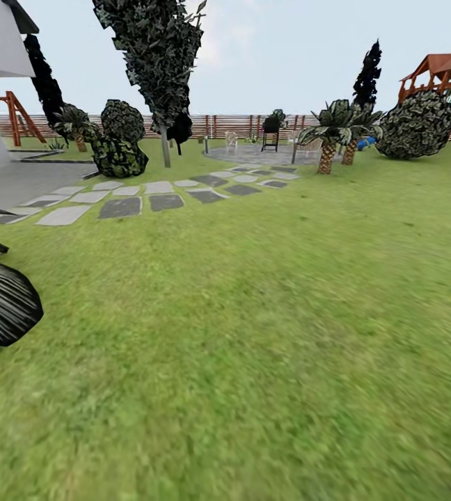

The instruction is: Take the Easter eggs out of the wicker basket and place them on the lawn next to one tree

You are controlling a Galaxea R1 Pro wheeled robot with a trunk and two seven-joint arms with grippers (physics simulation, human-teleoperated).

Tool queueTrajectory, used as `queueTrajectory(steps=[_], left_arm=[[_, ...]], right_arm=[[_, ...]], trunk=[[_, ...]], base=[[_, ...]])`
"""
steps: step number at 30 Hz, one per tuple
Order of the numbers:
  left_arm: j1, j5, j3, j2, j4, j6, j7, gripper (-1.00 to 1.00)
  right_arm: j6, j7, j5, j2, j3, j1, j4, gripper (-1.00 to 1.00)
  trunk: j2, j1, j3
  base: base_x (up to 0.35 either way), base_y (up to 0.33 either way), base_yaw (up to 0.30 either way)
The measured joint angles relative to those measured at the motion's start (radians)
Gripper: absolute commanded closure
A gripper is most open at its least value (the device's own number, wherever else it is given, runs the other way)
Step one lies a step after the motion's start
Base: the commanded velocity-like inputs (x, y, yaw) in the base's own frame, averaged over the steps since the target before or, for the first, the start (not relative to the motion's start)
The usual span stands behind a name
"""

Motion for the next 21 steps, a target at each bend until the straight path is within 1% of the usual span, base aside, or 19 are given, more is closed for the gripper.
queueTrajectory(steps=[21], left_arm=[[0.0, 0.0, 0.0, 0.0, 0.0, 0.0, 0.0, -1.0]], right_arm=[[0.0, 0.0, -0.001, 0.0, 0.0, 0.0, 0.0, -1.0]], trunk=[[0.0, 0.0, 0.0]], base=[[0.339, 0.0, 0.0]])
